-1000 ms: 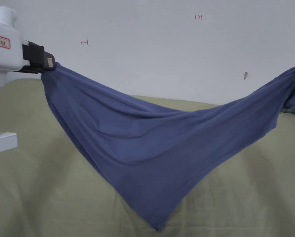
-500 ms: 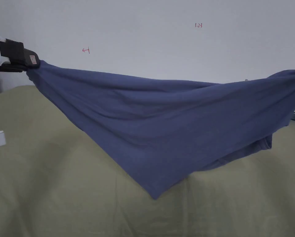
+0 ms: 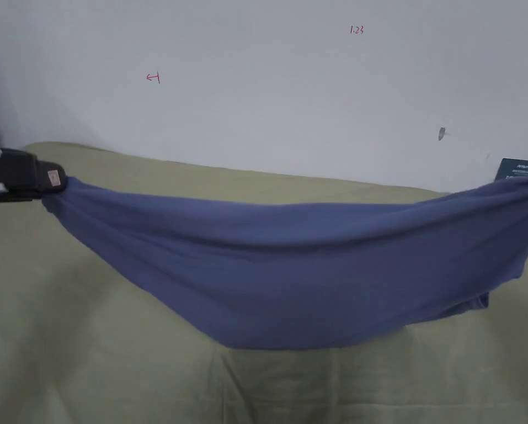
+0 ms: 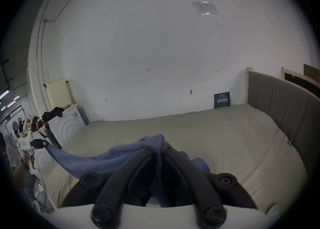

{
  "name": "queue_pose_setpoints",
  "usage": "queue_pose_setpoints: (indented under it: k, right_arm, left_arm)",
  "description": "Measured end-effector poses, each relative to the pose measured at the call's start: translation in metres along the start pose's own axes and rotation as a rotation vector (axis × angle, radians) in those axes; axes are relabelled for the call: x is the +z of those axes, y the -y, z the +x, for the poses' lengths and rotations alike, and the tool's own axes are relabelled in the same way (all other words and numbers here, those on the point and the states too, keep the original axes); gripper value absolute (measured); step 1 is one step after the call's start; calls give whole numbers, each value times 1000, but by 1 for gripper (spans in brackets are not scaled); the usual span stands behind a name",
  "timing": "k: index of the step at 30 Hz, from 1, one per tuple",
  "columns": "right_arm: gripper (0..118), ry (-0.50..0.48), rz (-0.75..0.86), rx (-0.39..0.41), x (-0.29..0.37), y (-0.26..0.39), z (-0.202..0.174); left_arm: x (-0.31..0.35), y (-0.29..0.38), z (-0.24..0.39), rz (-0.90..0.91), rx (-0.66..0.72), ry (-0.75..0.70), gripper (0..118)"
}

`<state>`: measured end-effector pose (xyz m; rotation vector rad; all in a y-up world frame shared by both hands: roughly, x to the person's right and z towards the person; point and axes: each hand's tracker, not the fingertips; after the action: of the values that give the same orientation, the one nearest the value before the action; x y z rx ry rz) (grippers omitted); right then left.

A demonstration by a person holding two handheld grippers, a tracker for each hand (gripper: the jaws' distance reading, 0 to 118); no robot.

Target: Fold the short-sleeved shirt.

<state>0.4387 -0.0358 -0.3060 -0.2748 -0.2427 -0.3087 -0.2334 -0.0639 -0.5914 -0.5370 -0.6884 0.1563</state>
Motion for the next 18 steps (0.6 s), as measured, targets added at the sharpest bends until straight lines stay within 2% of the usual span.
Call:
queue_pose_setpoints:
  k: [10,18]
  right_arm:
    - [6,17,-158,-112,34,102,29]
    - [6,47,-269,-155,73,175,37]
  left_arm:
    - [16,100,-23,-105,85,61,0]
    - [45,182,-34,-210,153,69,0]
